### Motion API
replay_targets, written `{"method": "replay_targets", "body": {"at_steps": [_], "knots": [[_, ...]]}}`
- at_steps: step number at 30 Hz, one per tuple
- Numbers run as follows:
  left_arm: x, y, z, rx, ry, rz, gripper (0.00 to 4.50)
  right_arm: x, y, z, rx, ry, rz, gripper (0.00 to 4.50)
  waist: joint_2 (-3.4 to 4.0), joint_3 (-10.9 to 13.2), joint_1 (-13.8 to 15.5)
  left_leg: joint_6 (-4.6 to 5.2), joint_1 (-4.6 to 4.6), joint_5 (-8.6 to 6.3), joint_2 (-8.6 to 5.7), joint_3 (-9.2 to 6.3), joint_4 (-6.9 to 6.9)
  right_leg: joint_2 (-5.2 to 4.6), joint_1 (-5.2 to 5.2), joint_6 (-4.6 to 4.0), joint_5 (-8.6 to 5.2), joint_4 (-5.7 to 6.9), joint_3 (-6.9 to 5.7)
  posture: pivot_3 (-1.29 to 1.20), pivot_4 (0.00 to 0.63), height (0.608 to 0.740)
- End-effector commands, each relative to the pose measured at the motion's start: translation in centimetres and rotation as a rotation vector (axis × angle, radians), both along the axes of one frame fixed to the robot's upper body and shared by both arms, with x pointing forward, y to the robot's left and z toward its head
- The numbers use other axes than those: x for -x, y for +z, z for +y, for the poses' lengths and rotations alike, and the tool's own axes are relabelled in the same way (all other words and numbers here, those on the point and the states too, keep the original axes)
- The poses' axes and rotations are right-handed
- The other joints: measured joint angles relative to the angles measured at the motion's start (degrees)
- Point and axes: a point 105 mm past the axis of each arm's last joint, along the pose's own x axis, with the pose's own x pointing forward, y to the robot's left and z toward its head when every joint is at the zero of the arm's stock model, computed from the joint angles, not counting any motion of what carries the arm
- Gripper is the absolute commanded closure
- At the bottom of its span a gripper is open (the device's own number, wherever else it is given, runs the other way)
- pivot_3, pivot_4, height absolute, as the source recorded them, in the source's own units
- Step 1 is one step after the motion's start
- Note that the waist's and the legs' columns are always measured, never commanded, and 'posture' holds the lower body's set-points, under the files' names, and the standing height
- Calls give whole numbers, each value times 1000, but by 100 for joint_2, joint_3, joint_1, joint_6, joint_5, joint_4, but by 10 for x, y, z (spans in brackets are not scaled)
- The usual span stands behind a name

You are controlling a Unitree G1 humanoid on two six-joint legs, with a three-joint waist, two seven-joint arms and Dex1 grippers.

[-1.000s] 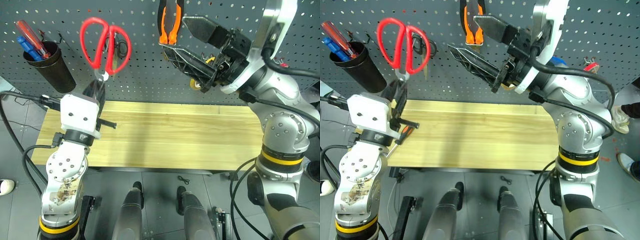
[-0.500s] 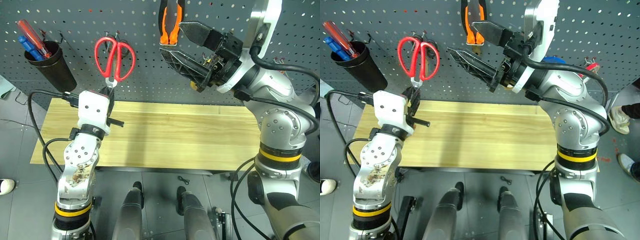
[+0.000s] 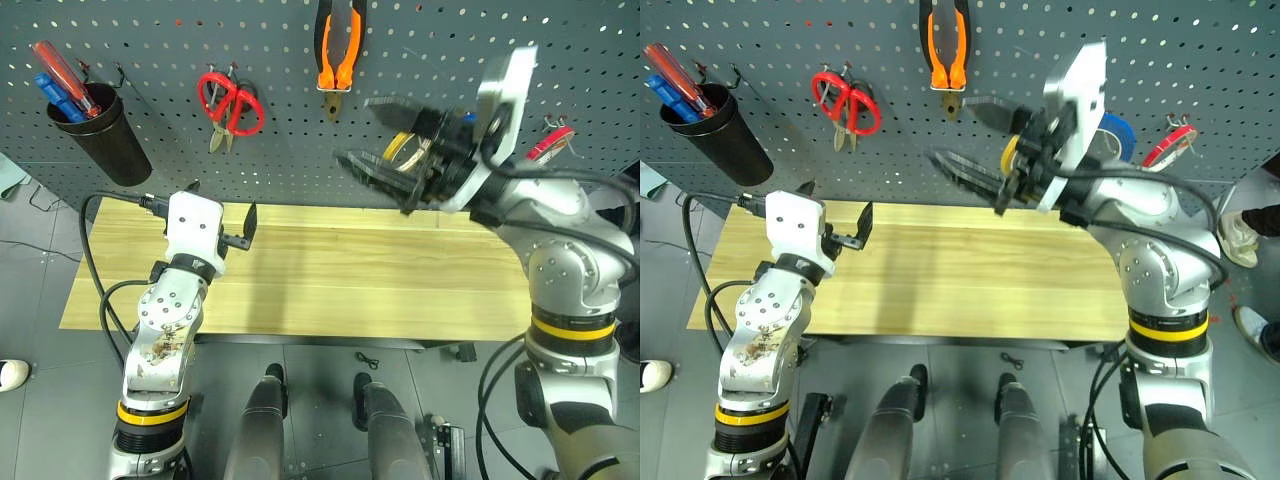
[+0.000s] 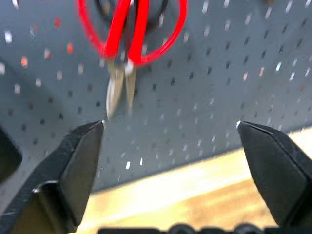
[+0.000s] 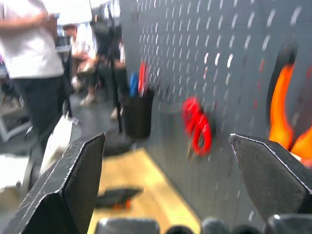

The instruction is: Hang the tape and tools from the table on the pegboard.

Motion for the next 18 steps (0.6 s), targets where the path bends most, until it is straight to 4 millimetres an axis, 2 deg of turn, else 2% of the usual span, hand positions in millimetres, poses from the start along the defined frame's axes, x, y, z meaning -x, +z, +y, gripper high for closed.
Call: {"method": "replay_targets", "body": {"at_steps": [1, 4, 6, 11, 14, 18], "knots": [[1, -21, 26, -24, 50, 100, 106, 11, -25, 10, 87, 52, 24, 0, 0, 0, 1, 0, 0, 0, 0, 0, 0, 0, -1, 5, -3, 2, 0, 129, 366, 740], [-3, -53, 52, 1, 29, 302, 106, 14, -37, 27, 120, 87, 11, 0, -2, 5, -23, 2, 5, 1, 1, 1, 2, 2, -3, 33, -23, 10, 4, 158, 407, 740], [-4, -65, 71, -7, 4, 408, 106, 15, -41, 39, 137, 110, 15, 0, -3, 9, -30, 6, 6, 4, 3, 0, 3, 3, -17, 25, -34, 37, 5, 169, 422, 740], [-14, -73, 103, -85, -17, 527, 106, 24, -53, 53, 218, 178, 29, 0, -6, 63, 71, 6, 7, 11, 12, -4, -4, 8, -44, -46, -80, 85, 2, 193, 469, 740], [-24, -79, 115, -117, -25, 570, 106, 30, -54, 53, 235, 201, 29, 0, 2, 152, 125, 6, 5, 11, 7, -4, -3, -2, -39, -42, -85, 82, -1, 182, 503, 740], [-37, -85, 127, -105, -28, 598, 106, 28, -47, 53, 220, 171, 37, 0, 0, 275, 152, 7, -3, 12, 6, -1, -4, -3, -47, -40, -88, 83, 2, 156, 522, 740]]}}
